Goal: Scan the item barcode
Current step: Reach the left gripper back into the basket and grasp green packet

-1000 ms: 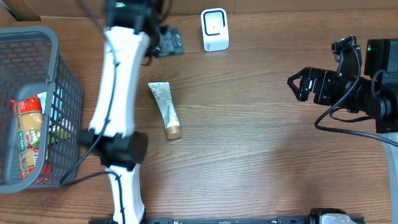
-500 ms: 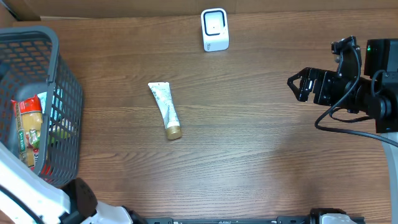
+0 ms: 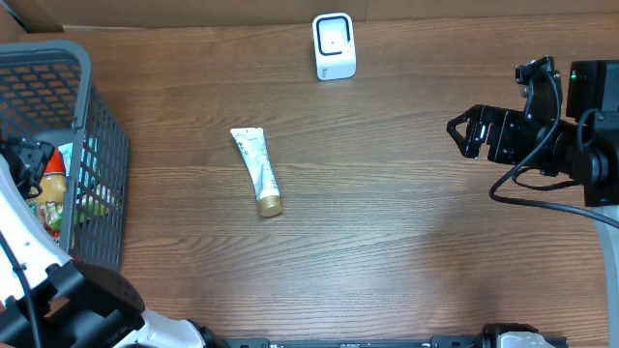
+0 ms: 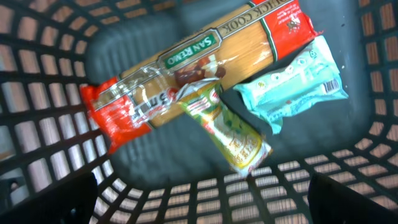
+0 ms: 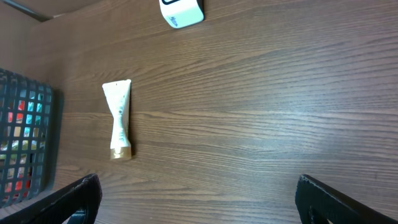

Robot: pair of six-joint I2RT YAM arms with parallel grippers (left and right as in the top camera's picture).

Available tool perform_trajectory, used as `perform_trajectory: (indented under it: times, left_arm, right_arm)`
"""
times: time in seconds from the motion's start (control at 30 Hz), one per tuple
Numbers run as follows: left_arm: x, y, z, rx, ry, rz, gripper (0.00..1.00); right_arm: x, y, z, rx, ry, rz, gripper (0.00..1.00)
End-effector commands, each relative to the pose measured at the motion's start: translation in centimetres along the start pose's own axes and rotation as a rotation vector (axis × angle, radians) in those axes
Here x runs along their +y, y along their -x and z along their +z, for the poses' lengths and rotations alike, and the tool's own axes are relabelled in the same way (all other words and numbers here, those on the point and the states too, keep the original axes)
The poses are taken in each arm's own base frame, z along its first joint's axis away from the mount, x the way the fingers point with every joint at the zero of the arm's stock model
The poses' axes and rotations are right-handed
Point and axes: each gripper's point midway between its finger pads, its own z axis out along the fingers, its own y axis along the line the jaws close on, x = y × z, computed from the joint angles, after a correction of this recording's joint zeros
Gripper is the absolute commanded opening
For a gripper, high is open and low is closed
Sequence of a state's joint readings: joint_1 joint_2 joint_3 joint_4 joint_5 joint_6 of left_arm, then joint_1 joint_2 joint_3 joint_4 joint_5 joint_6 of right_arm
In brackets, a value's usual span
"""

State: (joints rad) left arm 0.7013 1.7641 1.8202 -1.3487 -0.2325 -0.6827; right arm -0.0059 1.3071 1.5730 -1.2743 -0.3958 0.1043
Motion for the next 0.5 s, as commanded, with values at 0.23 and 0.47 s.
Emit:
perform_trajectory:
  times: [0.23,0.47]
  left_arm:
    - [-0.3,-3.0,8.8,0.028,-0.008,-0.04,0.99]
    - [-1.1,-4.1,13.4,-0.016,-0.065,-0.055,0.99]
  right_arm:
    - [-0.1,0.6,0.7,0.016,0.007,0.007,1.0]
    - [-0.3,0.2,1.0,0.037,0.003,0.017,1.0]
